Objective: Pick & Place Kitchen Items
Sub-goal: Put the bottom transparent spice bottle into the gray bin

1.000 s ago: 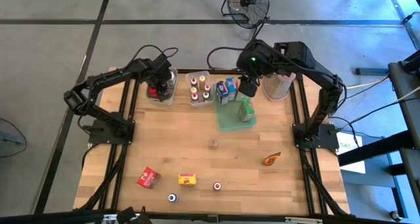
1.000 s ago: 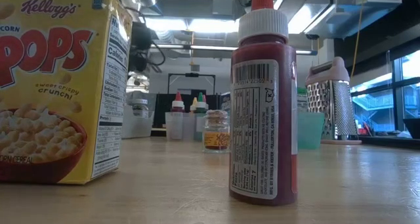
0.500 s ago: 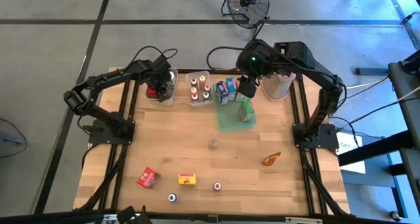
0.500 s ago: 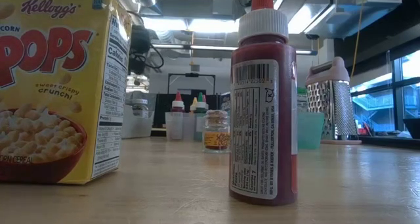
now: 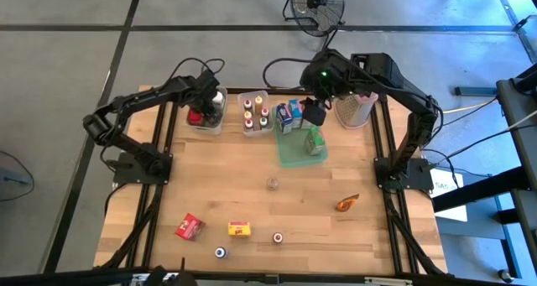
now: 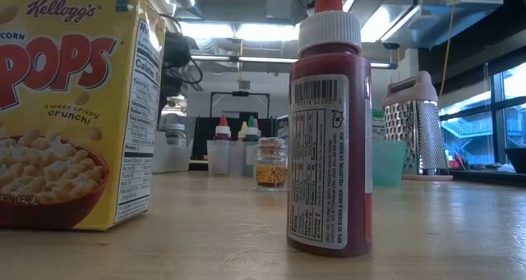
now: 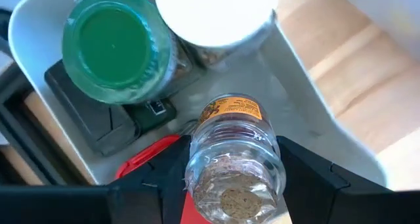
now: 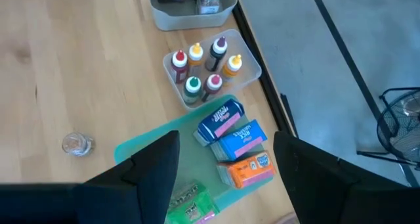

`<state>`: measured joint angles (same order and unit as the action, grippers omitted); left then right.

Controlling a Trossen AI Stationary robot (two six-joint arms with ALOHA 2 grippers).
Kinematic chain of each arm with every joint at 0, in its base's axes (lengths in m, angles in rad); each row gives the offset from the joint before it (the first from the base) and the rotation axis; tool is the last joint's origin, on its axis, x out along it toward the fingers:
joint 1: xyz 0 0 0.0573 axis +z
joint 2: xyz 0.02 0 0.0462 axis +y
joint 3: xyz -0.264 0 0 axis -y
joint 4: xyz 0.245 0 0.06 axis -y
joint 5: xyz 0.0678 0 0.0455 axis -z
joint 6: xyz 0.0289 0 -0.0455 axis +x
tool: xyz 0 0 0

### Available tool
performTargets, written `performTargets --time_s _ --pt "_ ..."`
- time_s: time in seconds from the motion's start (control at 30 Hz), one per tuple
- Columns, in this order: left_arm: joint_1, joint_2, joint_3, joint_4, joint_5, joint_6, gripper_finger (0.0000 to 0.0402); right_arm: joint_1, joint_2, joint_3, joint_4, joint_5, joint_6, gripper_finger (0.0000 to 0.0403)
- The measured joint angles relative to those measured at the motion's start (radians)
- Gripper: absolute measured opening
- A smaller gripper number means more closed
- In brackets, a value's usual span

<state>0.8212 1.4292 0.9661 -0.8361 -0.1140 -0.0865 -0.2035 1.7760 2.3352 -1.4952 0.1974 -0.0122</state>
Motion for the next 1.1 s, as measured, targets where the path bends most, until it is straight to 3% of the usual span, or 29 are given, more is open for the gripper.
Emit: performTargets --time_s 0.27,0.83,1.1 --pt "0.014 0.069 -0.003 0.012 0.021 -0.187 0.0191 0.000 0.000 0.000 0.001 -0.001 -0.015 0.0250" --pt "0.020 0.075 -0.001 0.029 0.011 -0.271 0.0201 0.002 0.000 0.000 -0.005 -0.071 -0.053 0.0250" --pt "0.021 0.079 0.000 0.059 0.059 -0.289 0.0202 0.002 0.000 0.000 -0.008 -0.071 -0.068 0.0250"
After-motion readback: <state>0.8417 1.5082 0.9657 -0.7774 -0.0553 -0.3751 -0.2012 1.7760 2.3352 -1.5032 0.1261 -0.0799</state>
